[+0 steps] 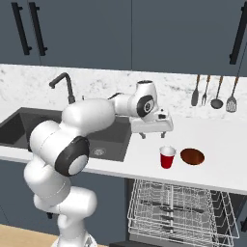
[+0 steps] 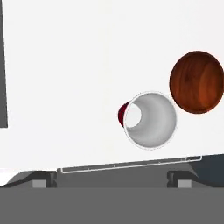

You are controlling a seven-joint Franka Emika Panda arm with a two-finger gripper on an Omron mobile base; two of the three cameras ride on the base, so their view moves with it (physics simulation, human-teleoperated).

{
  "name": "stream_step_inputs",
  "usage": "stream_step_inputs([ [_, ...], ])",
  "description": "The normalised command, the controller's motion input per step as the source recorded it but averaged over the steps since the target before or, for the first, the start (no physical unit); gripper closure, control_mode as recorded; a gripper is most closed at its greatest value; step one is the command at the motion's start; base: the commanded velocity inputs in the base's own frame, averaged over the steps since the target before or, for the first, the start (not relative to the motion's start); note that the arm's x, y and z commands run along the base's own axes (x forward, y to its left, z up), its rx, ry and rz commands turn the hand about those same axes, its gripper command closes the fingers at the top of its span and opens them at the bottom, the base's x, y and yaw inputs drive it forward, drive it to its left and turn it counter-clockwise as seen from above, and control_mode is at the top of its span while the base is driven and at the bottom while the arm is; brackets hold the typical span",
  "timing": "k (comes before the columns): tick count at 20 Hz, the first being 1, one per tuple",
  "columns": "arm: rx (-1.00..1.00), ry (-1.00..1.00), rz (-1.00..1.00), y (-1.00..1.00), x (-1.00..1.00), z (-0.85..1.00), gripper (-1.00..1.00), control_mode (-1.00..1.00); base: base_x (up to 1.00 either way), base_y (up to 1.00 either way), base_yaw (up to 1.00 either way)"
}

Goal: Pick up the cup and bowl from the counter, place them in the dishwasher, and close the dishwasher door.

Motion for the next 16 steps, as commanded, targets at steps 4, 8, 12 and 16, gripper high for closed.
stream_step_inputs([
  [4,0.08,0.02,-0.04,-0.17,0.32,-0.13,-1.00,-1.00,0.00,0.00,0.00],
  [8,0.03,0.00,0.00,-0.39,0.07,-0.06,-1.00,-1.00,0.00,0.00,0.00],
  [12,0.04,0.00,0.00,-0.34,0.01,-0.22,-1.00,-1.00,0.00,0.00,0.00],
  [16,0.06,0.00,0.00,-0.03,0.00,-0.57,-1.00,-1.00,0.00,0.00,0.00],
])
